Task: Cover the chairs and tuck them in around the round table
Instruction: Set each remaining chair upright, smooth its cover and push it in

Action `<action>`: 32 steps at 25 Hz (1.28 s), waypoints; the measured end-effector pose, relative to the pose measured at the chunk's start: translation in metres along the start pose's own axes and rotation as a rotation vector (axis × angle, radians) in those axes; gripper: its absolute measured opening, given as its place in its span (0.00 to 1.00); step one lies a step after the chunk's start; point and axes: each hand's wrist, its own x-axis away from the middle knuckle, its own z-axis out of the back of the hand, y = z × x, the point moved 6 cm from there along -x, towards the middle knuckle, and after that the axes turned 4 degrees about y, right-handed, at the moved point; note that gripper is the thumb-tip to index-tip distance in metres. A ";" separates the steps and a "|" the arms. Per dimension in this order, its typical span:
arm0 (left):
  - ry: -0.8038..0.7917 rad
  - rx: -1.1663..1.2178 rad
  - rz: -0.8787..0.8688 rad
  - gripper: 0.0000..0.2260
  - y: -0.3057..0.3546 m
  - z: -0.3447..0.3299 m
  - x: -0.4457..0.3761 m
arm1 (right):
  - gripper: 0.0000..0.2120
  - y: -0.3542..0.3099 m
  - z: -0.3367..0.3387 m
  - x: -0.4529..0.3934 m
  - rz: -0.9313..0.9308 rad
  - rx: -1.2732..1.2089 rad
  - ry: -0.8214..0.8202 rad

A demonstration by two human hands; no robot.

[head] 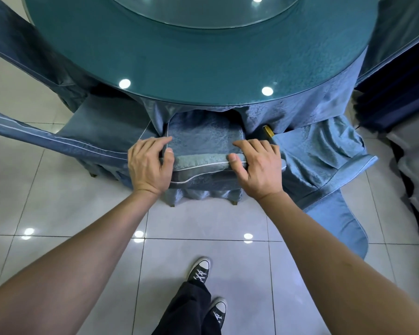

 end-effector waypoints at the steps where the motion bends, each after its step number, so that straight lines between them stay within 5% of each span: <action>1: -0.024 -0.007 0.003 0.22 0.001 0.000 0.000 | 0.31 0.000 0.000 -0.001 -0.012 0.000 -0.018; 12: -0.070 0.030 0.059 0.20 0.019 0.004 -0.007 | 0.23 0.021 0.004 -0.016 -0.201 -0.088 -0.124; 15: -0.030 0.038 0.043 0.19 0.018 0.002 -0.011 | 0.27 0.020 -0.002 -0.013 -0.223 -0.085 -0.159; 21: -0.015 0.057 0.064 0.20 0.025 -0.007 -0.027 | 0.32 0.033 -0.001 -0.032 -0.276 -0.031 -0.086; 32: -0.104 0.042 0.038 0.24 -0.006 -0.038 -0.114 | 0.22 0.027 -0.033 -0.095 -0.289 -0.030 -0.030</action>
